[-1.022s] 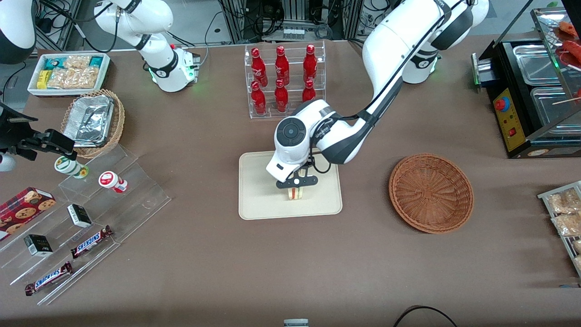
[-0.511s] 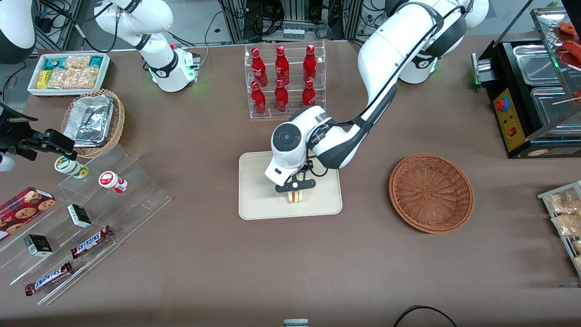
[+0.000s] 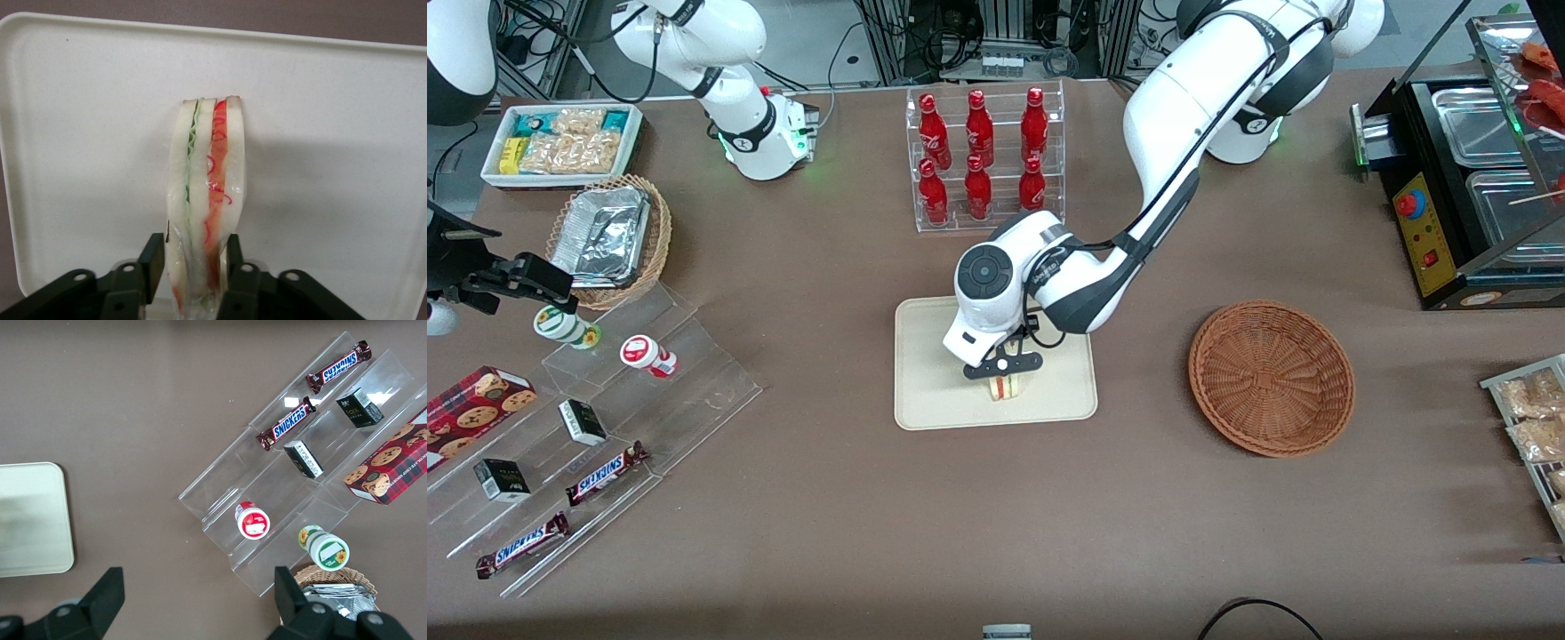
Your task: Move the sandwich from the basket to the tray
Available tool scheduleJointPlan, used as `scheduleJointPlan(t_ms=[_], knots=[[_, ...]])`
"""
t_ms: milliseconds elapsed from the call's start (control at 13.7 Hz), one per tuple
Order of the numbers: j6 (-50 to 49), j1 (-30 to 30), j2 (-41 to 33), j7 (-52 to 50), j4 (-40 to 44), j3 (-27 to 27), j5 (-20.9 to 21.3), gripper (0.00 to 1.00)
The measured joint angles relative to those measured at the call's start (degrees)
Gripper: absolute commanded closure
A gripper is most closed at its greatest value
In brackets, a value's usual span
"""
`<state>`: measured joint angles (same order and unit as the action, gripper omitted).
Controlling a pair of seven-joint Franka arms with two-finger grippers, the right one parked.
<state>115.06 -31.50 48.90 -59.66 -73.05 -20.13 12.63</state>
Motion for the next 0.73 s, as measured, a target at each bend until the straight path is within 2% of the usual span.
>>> scheduleJointPlan(t_ms=[365, 730], knots=[[-2.66, 0.56, -1.78, 0.00, 2.10, 0.13, 0.00, 0.00], [-9.94, 1.41, -7.94, 2.97, 2.78, 0.16, 0.00, 0.00]])
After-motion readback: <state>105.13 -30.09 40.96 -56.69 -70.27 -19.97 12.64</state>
